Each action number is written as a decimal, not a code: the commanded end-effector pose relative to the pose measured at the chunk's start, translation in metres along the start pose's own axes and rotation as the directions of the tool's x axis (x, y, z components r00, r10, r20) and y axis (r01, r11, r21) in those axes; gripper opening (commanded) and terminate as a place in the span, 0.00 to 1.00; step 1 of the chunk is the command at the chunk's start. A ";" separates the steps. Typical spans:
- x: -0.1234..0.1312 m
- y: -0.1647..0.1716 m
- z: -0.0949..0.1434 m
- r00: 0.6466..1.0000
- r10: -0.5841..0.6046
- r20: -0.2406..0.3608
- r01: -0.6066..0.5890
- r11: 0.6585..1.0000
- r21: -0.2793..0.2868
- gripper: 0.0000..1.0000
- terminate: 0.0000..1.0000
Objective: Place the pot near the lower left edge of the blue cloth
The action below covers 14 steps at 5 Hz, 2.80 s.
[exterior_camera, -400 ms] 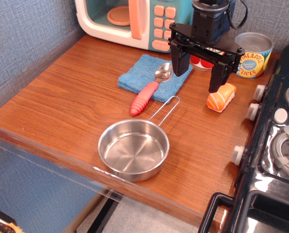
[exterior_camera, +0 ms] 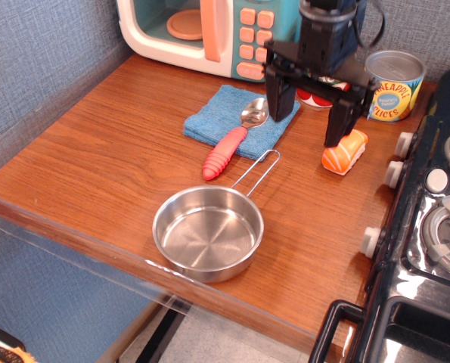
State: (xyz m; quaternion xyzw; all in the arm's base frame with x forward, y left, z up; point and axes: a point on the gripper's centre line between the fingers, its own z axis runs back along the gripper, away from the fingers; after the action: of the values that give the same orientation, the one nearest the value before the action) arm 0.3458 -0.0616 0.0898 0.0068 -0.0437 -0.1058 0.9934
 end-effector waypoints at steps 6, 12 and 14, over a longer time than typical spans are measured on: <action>-0.095 -0.022 -0.059 0.991 -0.024 -0.132 0.039 0.993 0.111 1.00 0.00; -0.047 -0.021 0.044 0.949 0.286 0.129 -0.280 0.958 -0.066 0.00 0.00; -0.026 0.086 0.039 0.830 0.537 0.153 -0.554 0.825 0.112 0.00 0.00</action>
State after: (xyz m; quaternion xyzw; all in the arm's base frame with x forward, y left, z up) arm 0.3354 0.0209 0.1077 0.0665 -0.0810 0.1803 0.9780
